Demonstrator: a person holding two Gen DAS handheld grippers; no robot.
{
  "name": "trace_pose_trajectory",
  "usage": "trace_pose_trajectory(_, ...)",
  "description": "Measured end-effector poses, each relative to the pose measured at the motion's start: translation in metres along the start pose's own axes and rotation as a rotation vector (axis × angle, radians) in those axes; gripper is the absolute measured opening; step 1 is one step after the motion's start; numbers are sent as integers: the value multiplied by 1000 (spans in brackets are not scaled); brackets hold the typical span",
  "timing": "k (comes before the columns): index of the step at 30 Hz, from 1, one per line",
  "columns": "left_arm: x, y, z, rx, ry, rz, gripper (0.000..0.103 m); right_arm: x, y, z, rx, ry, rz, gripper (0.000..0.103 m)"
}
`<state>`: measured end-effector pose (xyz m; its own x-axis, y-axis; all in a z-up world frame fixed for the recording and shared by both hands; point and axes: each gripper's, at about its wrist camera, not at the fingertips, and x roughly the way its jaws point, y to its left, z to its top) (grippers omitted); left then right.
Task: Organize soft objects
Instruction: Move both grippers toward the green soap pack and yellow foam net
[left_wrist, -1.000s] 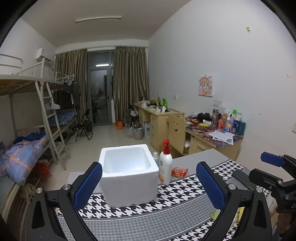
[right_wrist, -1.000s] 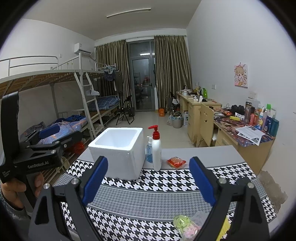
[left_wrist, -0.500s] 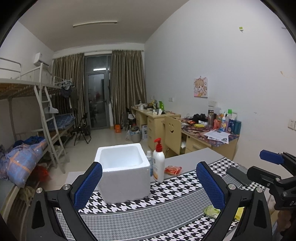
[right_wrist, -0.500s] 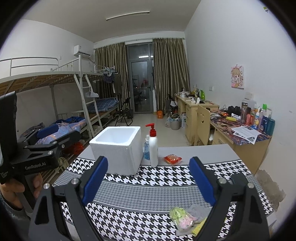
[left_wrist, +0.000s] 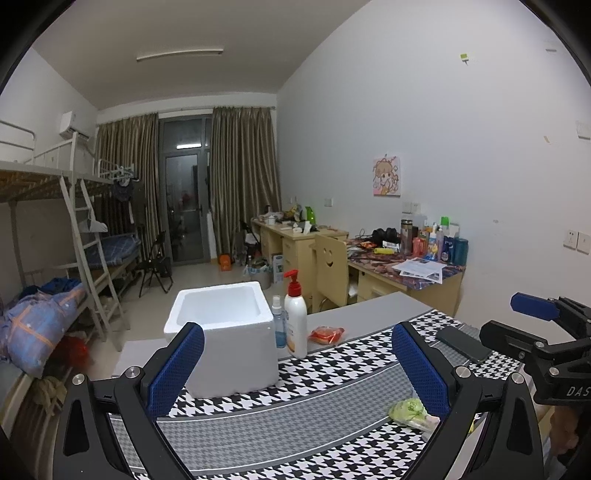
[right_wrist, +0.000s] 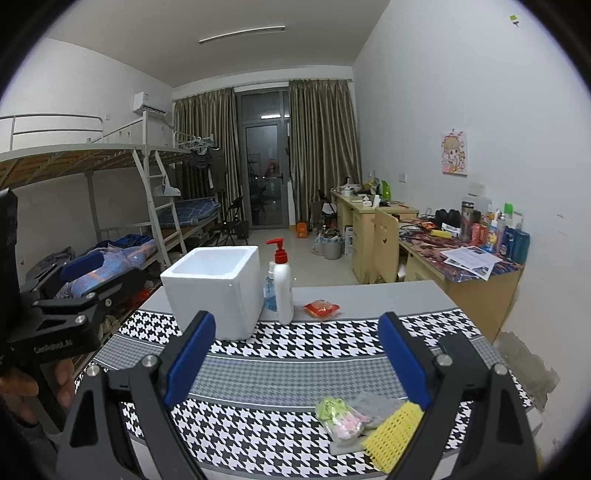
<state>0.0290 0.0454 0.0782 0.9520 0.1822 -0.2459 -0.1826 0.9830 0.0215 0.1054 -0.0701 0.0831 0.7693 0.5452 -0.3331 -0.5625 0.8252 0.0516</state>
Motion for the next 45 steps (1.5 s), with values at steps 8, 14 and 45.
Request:
trace_pose_trajectory(8,2,-10,-11,5,7,-26,102,-1,-10,-15,0,11,-32,92)
trace_pose_trajectory(14,6,-20,-20,-6,13,-56,102,-7,-18,-22,15,4,-47,92)
trace_pose_trajectory(45,22,-52,-59,-40,60,-137,102,-21,-43,-62,61,-4,-177,93)
